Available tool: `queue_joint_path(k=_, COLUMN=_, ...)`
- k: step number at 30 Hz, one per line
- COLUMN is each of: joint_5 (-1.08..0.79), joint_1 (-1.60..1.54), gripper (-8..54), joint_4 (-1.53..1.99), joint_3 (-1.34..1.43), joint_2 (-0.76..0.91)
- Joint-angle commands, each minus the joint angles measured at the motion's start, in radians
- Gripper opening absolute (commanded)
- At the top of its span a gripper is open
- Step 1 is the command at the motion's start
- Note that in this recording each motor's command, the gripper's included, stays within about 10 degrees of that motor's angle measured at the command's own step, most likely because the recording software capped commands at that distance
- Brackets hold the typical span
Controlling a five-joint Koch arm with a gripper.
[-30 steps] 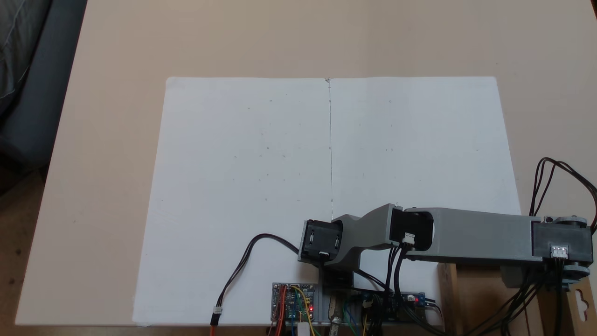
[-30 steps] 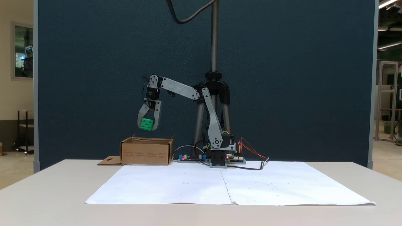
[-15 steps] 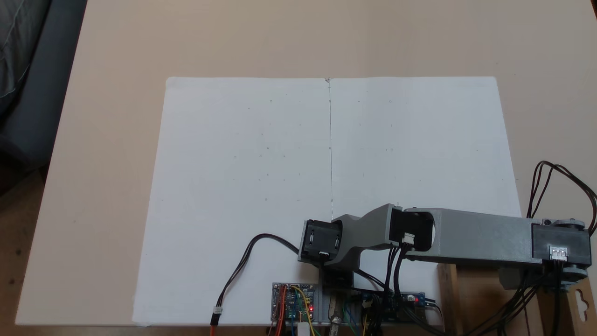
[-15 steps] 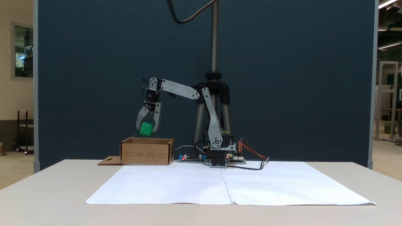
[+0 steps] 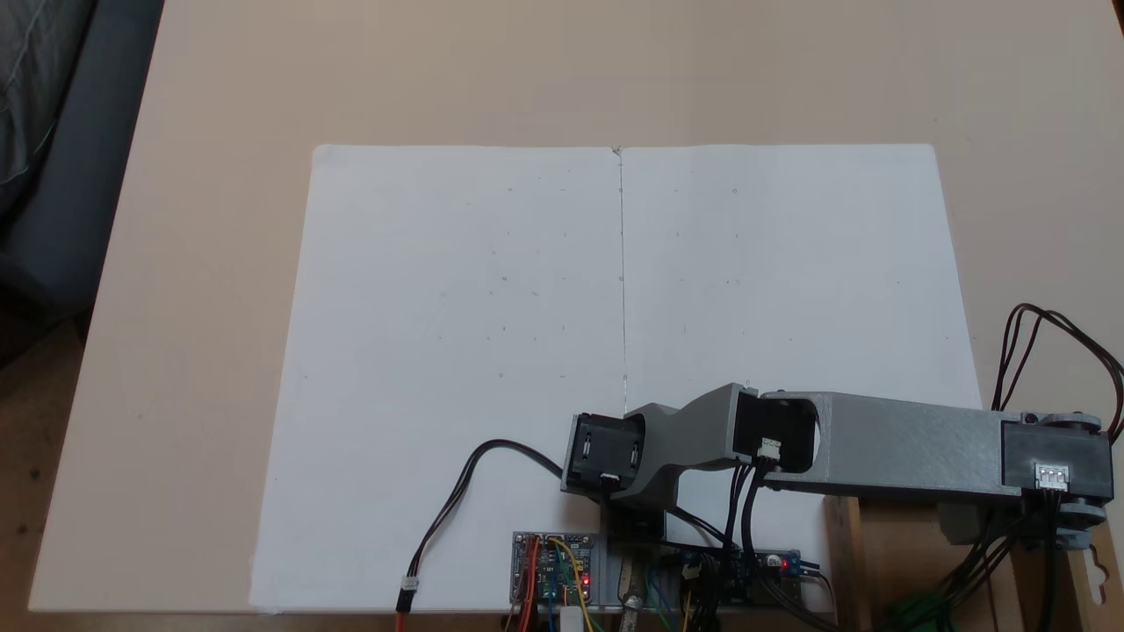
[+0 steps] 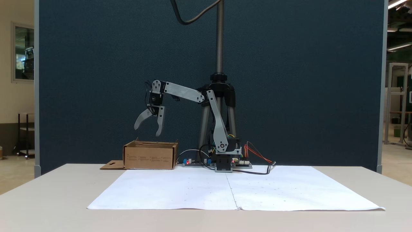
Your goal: Grasp a green dice and put it in the bin.
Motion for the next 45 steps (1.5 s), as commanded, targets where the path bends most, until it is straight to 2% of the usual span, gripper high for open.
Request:
queue_joint_path(k=1, joint_5=-0.080, joint_1=0.012, gripper=44.7, joint_4=-0.031, joint_3=-0.008, joint_2=0.031)
queue_joint_path(k=6, joint_5=-0.046, joint_1=-0.143, gripper=44.4, joint_4=-0.064, joint_3=-0.026, joint_2=0.054)
queue_joint_path(k=15, joint_5=0.215, joint_1=-0.546, gripper=44.4, joint_4=-0.152, joint_3=-0.107, joint_2=0.094)
queue_joint_path(k=20, joint_5=0.252, joint_1=-0.761, gripper=42.9, joint_4=-0.264, joint_3=-0.107, joint_2=0.126)
queue_joint_path(k=34, joint_5=0.308, joint_1=-1.301, gripper=43.6, joint_4=-0.448, joint_3=-0.092, joint_2=0.227)
queue_joint_path(k=40, joint_5=0.305, joint_1=-1.499, gripper=43.3, joint_4=-0.662, joint_3=0.094, joint_2=0.316)
queue_joint_path(k=45, joint_5=0.304, joint_1=-1.615, gripper=43.3, joint_4=-0.856, joint_3=0.413, joint_2=0.456)
